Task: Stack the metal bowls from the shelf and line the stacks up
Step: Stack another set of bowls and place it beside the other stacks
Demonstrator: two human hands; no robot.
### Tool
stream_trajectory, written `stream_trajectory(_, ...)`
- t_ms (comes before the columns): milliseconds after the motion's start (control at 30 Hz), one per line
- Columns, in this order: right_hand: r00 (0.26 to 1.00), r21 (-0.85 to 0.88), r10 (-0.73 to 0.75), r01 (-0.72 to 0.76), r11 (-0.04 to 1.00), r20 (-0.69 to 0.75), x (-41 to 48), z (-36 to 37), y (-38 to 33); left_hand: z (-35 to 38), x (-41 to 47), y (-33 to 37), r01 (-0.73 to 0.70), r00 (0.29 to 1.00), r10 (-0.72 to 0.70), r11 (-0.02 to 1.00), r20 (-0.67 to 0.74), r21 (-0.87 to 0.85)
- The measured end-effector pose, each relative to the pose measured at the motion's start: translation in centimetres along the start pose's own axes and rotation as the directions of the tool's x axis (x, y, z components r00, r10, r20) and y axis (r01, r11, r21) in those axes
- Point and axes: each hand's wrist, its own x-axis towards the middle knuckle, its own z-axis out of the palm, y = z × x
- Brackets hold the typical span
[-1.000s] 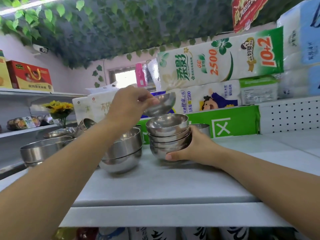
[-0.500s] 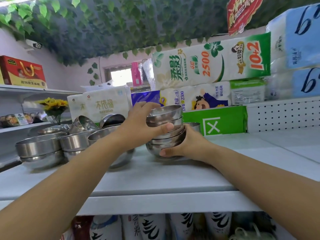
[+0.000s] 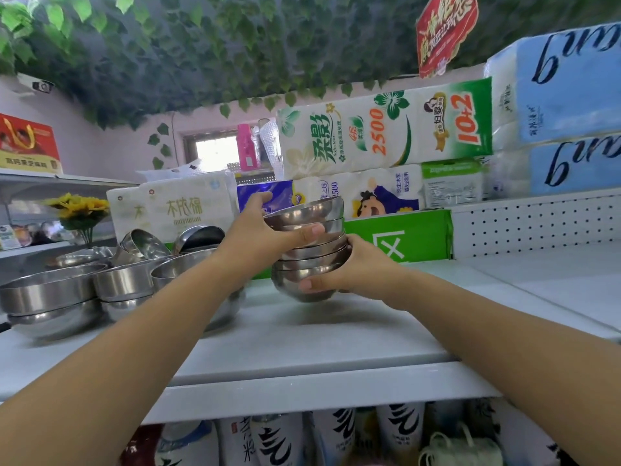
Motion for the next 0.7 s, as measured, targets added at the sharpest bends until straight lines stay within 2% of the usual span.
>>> stream_trajectory(167,1.000,0.010,-0.006,0.007,1.000,-0.023,-1.4,-2.9,-1.2,1.5,0.1,2.4,-0.025,1.000,0.025,0.993,-0.006,-0.116)
stream_trajectory(367,0.990,-0.053,-0.002,-0.006,0.999,-0.142,-5.4,-8.3,-1.7,6.5,-0.2,6.5,-0.077,0.997,0.080,0.944,-0.004,-0.322)
stream_trajectory(533,0.983,-0.106,0.012,-0.032,0.994,-0.180,-10.4,-14.4,-2.1,11.8,-0.7,11.2,-0.176,0.983,0.186,0.936,0.003,-0.305)
stream_trajectory(700,0.954,-0.179,0.047,-0.103,0.978,-0.295,-15.7,-21.7,-2.4,18.3,-1.4,16.6,-0.221,0.971,0.239,0.925,0.019,-0.310)
